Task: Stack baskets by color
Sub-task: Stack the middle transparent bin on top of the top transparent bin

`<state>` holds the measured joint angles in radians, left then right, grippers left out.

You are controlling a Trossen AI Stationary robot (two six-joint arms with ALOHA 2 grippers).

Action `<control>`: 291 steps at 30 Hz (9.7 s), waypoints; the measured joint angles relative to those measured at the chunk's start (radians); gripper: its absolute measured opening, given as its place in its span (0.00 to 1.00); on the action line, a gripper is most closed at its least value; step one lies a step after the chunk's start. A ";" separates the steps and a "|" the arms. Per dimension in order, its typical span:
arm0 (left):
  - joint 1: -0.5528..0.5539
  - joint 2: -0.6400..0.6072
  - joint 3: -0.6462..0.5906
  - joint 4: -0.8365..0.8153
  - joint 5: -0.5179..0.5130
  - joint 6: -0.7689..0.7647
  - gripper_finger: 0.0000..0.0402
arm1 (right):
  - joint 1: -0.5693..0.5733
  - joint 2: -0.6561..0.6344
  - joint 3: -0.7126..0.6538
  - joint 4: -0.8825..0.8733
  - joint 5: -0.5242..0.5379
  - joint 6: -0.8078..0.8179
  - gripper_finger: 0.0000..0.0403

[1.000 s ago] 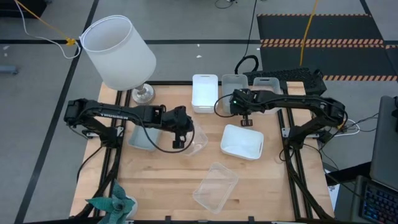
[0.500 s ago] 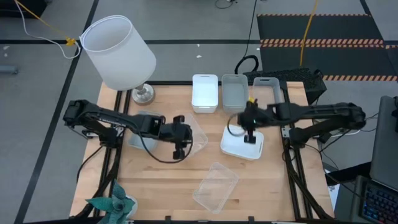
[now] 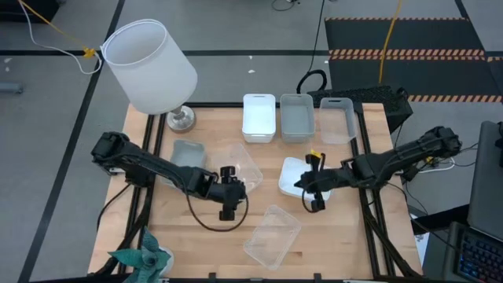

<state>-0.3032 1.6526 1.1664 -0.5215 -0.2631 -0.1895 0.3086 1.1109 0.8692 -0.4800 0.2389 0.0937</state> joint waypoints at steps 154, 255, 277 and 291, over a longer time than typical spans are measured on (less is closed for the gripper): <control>-0.069 0.099 0.210 -0.214 -0.184 0.454 0.03 | 0.060 0.424 0.152 0.307 0.409 -0.541 0.26; -0.290 -0.136 -0.020 0.026 -0.415 -0.095 0.53 | -0.663 -0.315 0.152 -0.578 0.097 -0.863 0.00; -0.292 -0.136 -0.020 0.056 -0.410 -0.076 0.53 | -1.021 -0.313 0.152 -0.700 -0.076 -1.002 0.00; -0.292 -0.136 -0.020 0.056 -0.408 -0.076 0.53 | -1.191 -0.288 0.152 -0.745 -0.244 -1.038 0.00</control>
<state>-0.5953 1.5166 1.1461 -0.4654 -0.6714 -0.2653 -0.8826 0.8224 1.0210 -1.2247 -0.0048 -0.9447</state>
